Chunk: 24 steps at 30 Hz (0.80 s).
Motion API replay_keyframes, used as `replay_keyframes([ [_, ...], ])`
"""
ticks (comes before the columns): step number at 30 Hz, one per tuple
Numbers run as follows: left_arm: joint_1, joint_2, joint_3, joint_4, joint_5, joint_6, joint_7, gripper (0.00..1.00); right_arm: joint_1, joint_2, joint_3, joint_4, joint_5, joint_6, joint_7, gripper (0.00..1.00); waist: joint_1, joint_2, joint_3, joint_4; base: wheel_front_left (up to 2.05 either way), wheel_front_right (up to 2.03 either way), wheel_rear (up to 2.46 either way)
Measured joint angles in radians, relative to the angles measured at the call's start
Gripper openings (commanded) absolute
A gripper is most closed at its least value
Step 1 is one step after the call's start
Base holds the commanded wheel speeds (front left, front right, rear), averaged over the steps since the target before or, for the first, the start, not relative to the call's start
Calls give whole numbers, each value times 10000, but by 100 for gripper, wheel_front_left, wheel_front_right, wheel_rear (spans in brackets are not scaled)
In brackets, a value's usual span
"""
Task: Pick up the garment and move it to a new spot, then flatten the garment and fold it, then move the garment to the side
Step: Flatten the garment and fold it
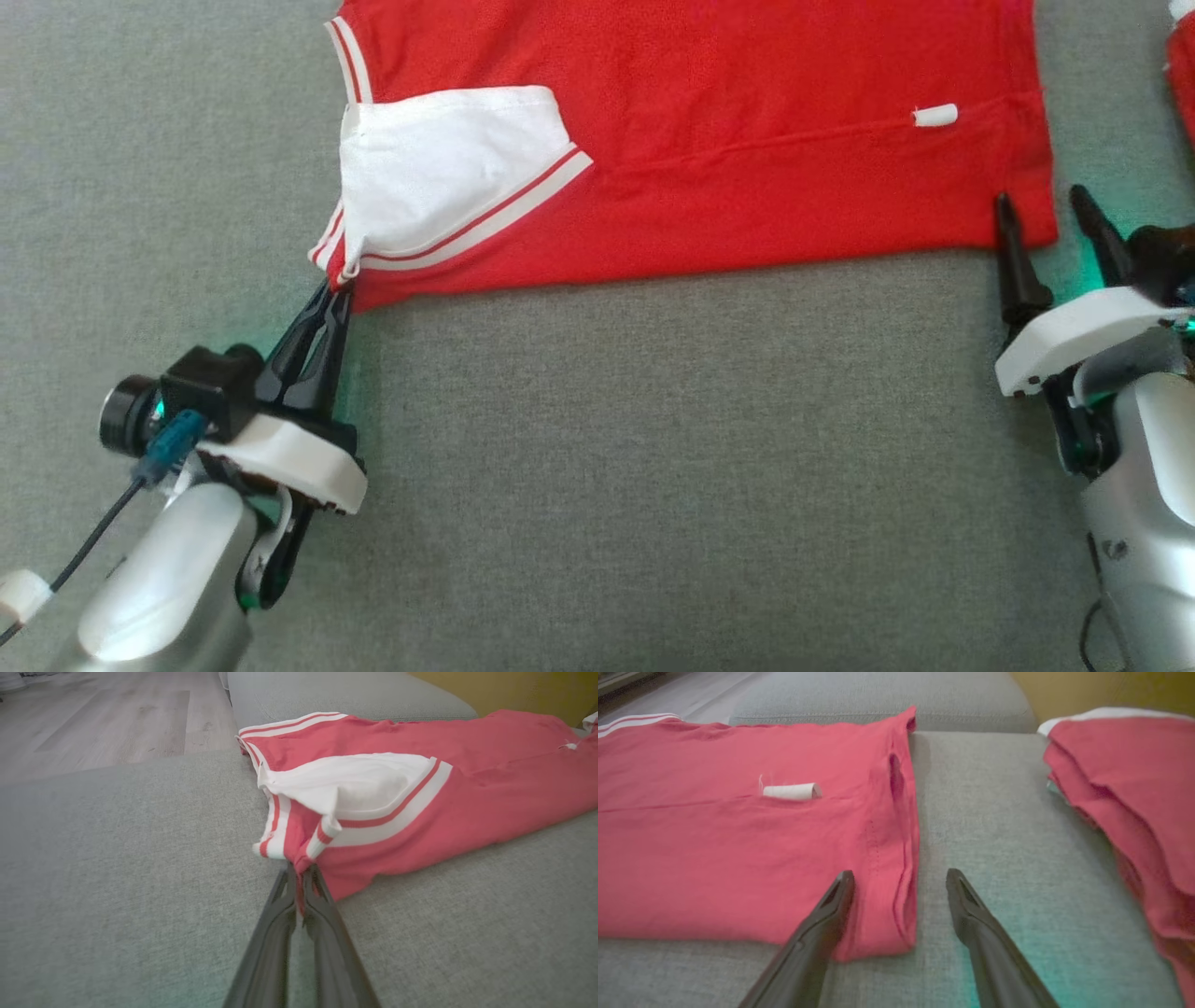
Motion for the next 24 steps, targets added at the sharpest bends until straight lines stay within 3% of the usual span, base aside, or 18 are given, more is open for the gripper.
replay_keyframes([
  [2,-1,79,-31,-121,73,44,10,0,-1,-84,94,-48,322,0,313,41,0,0,-6,31,0,0,0],
  [3,-1,117,-63,-167,73,79,44,0,0,-138,138,-94,477,0,453,3,0,0,-18,41,0,0,0],
  [15,867,472,-282,-884,12,127,443,0,1057,-723,382,-1108,1116,0,1300,0,0,0,-673,6,0,0,0],
  [24,2930,1093,-529,-2546,-403,656,1204,0,3473,-1022,42,-2642,1185,0,1747,0,-2,0,-1354,-47,0,0,0],
])
